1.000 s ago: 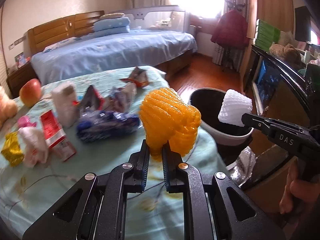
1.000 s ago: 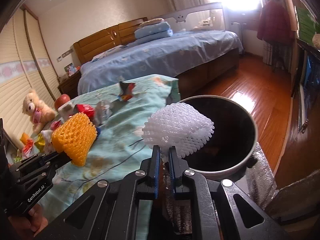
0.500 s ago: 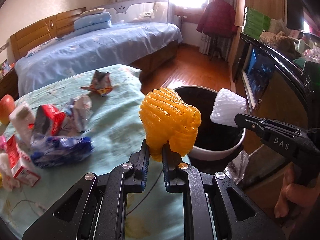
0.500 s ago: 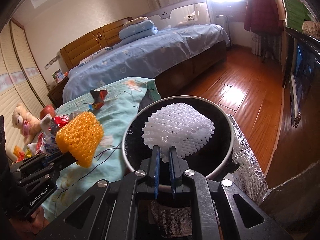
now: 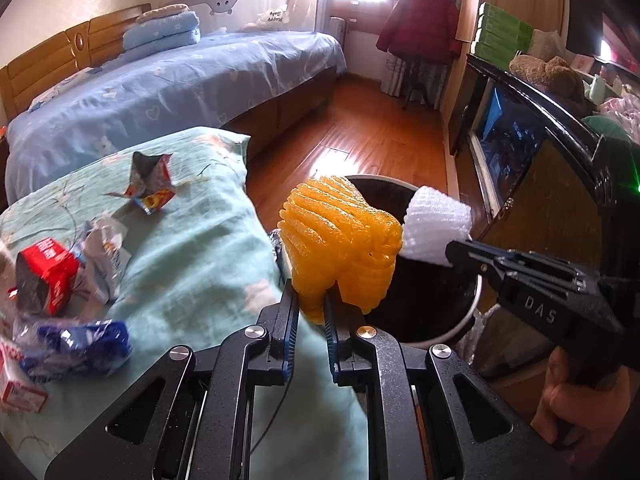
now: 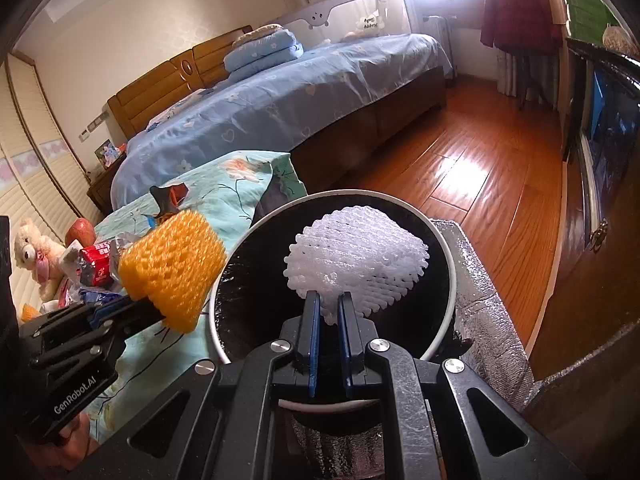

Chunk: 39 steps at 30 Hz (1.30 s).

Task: Collect trash
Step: 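Carry both foam nets over the bin and open both grippers to drop them, then grasp the blue snack wrapper with the right gripper while the left grasps the white tissue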

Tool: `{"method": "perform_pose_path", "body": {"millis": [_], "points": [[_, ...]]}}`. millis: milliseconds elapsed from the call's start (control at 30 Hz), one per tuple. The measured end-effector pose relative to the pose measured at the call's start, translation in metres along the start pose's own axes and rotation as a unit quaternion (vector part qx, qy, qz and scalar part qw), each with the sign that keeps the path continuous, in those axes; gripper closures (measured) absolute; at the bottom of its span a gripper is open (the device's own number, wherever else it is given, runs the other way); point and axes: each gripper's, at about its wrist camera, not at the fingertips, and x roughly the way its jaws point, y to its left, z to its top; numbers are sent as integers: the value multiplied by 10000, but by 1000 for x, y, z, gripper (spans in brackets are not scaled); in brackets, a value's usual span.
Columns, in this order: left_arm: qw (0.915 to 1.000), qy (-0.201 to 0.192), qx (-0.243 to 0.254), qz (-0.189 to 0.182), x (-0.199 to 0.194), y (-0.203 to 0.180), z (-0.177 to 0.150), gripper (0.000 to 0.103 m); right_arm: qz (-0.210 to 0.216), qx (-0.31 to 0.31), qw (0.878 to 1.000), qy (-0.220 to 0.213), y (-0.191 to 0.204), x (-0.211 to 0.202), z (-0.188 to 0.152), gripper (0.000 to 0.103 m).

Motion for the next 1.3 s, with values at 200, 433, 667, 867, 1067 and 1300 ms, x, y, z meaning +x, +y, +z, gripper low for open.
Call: {"method": "perform_pose_path", "body": {"millis": [200,433,667,867,1067,1300], "points": [[9999,67,72,-84,7,-5,4,77,-13,64,10000,57,-6,4,3,88],[9999,-47,-141,74,-9,11,-12,50,19,230,9997,-43,-8,-6,0,62],[9967,-210,-639,454,-43,49,-49,39,368,156,9990,-215,22,-18,-6,29],[9916,-247,-970,822,-67,83,-79,39,718,-136,9973,-109,64,-16,-18,28],[9849,-298,-1324,1076,-92,120,-110,39,1003,-456,9939,40,102,-9,-30,28],[9759,-324,-1694,1336,-111,155,-133,39,1303,-983,9864,182,146,-2,-41,27]]}}
